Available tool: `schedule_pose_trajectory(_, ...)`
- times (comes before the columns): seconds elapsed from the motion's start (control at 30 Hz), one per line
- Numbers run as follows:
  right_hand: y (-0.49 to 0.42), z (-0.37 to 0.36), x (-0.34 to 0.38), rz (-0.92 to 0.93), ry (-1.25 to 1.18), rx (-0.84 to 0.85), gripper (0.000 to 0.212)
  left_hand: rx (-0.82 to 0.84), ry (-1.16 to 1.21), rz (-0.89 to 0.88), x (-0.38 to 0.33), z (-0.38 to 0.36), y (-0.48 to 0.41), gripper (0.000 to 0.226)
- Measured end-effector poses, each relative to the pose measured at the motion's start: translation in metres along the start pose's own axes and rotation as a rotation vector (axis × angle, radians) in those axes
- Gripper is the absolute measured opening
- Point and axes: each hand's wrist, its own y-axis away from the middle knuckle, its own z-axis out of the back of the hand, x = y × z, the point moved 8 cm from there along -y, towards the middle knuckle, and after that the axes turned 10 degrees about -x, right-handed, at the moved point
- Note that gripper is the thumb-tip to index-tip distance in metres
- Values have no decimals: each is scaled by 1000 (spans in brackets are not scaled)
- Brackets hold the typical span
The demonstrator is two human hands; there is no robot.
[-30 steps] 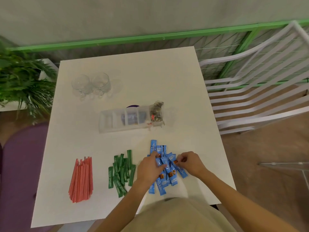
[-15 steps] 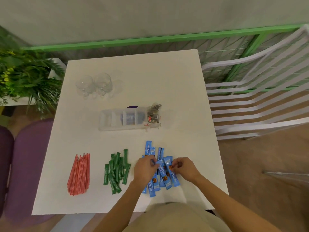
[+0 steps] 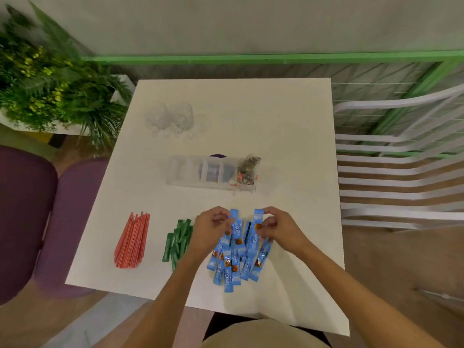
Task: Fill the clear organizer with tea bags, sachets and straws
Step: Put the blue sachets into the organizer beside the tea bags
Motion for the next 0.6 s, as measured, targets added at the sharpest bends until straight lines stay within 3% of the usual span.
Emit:
schedule_pose_trajectory(0.13,-30,5,54,110,49,-56,44,-35,15,-64,-40,25,-39,9)
schedule_pose_trajectory(0.37,-78,5,138,283,177,-176,15,-47,-30,-207,-89,46,-109,25)
schedule_pose_trajectory(0.6,-128,2,177,344,322,-303,13,-2,-50,-263,-112,43,-159,14)
